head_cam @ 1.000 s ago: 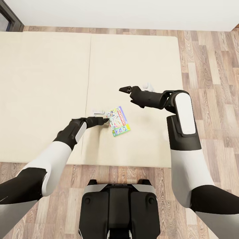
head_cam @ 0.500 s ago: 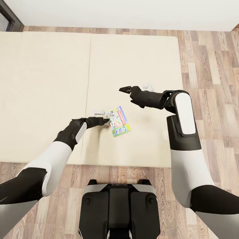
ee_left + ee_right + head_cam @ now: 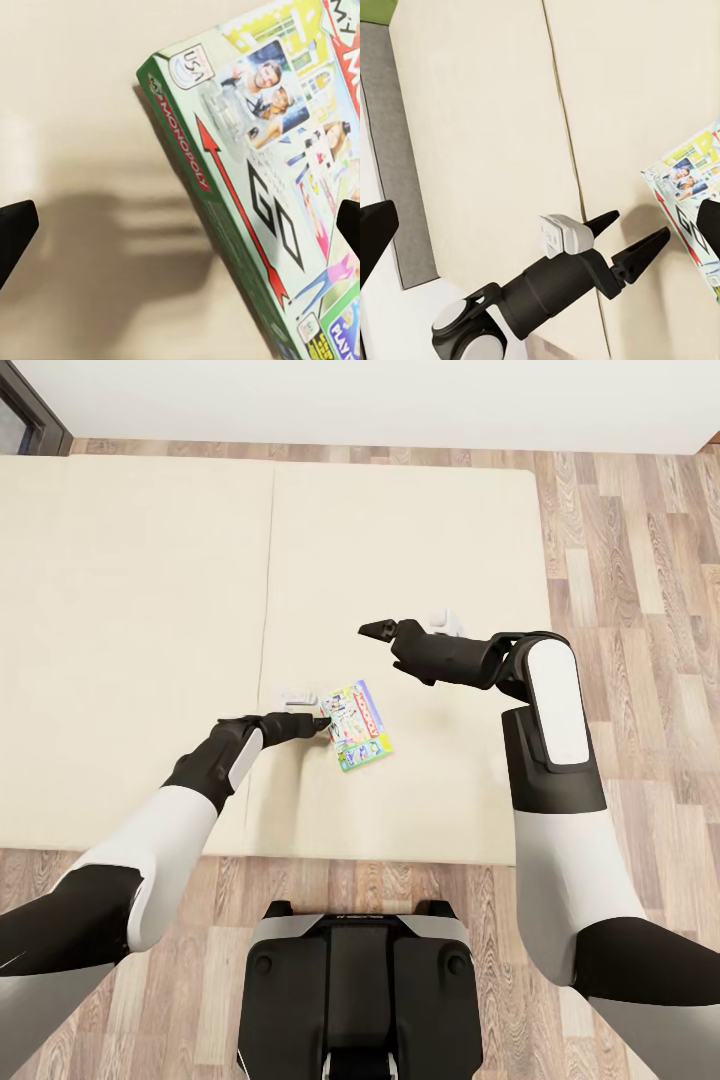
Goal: Put all the toys in the child's room - the three board games (two on the bed and one on the table), the two jigsaw puzzles on the table, and the tennis ball on the table - inside the toy box on the table in the child's room.
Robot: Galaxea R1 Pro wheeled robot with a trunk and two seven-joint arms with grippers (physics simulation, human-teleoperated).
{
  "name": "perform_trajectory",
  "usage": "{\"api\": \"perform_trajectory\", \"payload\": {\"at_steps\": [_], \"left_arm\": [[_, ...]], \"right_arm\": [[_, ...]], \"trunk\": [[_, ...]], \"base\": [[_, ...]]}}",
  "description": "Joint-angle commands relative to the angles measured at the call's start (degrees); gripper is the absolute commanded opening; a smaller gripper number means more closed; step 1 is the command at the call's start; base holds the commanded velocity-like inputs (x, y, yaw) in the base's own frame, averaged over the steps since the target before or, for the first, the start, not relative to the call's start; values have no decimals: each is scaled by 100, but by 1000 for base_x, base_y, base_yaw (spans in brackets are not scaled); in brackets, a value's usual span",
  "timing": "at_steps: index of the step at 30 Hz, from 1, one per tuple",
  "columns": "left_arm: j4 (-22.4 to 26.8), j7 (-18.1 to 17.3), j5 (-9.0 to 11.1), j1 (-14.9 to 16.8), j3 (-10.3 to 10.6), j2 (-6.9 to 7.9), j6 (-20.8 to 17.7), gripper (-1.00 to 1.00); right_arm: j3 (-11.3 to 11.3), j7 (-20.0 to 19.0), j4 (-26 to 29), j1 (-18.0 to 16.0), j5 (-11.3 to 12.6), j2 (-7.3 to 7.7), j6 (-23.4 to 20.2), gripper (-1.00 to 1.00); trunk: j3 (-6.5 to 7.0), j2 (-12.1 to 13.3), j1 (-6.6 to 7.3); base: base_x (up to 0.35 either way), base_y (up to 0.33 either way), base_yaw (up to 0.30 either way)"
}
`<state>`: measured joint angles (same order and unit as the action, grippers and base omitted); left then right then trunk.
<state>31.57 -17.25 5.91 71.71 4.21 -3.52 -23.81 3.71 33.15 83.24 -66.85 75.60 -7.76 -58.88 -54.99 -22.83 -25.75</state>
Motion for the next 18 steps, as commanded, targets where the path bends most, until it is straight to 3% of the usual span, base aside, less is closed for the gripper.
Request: {"api": "perform_trajectory", "payload": {"at_steps": [1, 18], "left_arm": [[7, 11, 59, 1, 13, 2, -42, 100], [7, 6, 48, -21, 23, -104, -19, 100]], "right_arm": [[-2, 60, 4, -4, 51, -3, -10, 100], [26, 60, 7, -4, 43, -7, -10, 100]], "trunk": [[-6, -9, -3], [-6, -9, -3]], "base": [[0, 0, 0], [0, 0, 0]]}}
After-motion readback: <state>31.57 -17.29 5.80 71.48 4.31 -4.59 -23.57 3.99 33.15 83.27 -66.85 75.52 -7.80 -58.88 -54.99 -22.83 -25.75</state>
